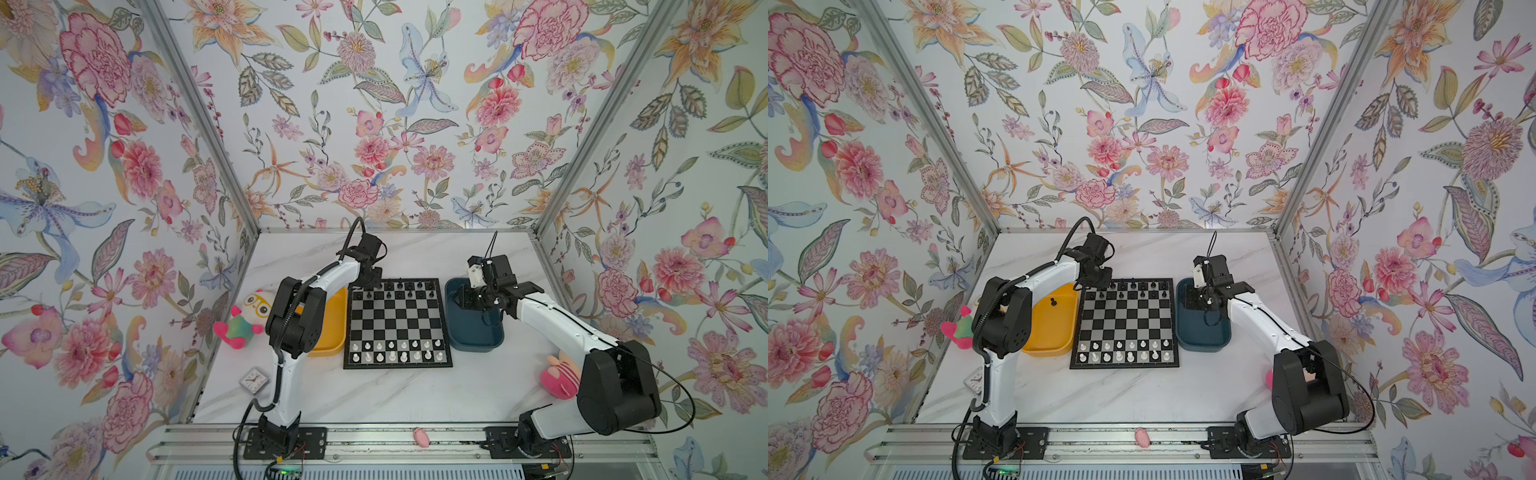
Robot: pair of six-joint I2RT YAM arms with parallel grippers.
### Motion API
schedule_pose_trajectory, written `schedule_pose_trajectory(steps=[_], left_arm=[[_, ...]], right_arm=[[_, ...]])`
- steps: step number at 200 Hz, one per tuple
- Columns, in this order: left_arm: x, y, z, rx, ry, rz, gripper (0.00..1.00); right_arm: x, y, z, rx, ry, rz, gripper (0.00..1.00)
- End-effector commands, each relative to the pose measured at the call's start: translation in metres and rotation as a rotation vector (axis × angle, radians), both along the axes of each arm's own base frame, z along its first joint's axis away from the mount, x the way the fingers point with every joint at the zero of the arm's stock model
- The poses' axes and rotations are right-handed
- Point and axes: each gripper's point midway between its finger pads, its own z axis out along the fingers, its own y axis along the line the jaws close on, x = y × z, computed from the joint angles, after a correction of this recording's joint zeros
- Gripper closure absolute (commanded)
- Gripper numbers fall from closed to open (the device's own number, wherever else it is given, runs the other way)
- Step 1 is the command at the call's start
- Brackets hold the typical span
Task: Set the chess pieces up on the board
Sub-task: 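Lift the black piece and carry it with the left gripper over the board, then lower the black piece onto the corner square of the black back row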
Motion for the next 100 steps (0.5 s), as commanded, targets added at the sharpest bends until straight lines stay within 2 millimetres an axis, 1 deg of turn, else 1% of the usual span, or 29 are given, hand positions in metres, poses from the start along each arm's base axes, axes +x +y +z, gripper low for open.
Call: schedule_pose_trajectory(steps=[1, 38, 57, 100], left_arm=[[-0.0031, -0.0058, -0.0056, 0.011, 0.023, -0.022, 1.00], [-0.0041, -0.0034, -0.0066, 0.021, 0.025, -0.018, 1.00], [-0.0034, -0.0046, -0.0060, 0.017, 0.023, -0.020, 0.94], [-0.0024, -0.0050, -0.0035, 0.016, 0.020, -0.024, 0.85]], right_arm=[[-0.0017, -0.0024, -0.0065, 0.001, 0.016, -0.006, 0.70], [-0.0019, -0.0031, -0.0077, 0.001, 0.019, -0.009, 0.70], [-0.0012, -0.0023, -0.0069, 0.003, 0.016, -0.007, 0.70], [-0.0007, -0.0017, -0.0077, 0.005, 0.019, -0.006, 0.70]])
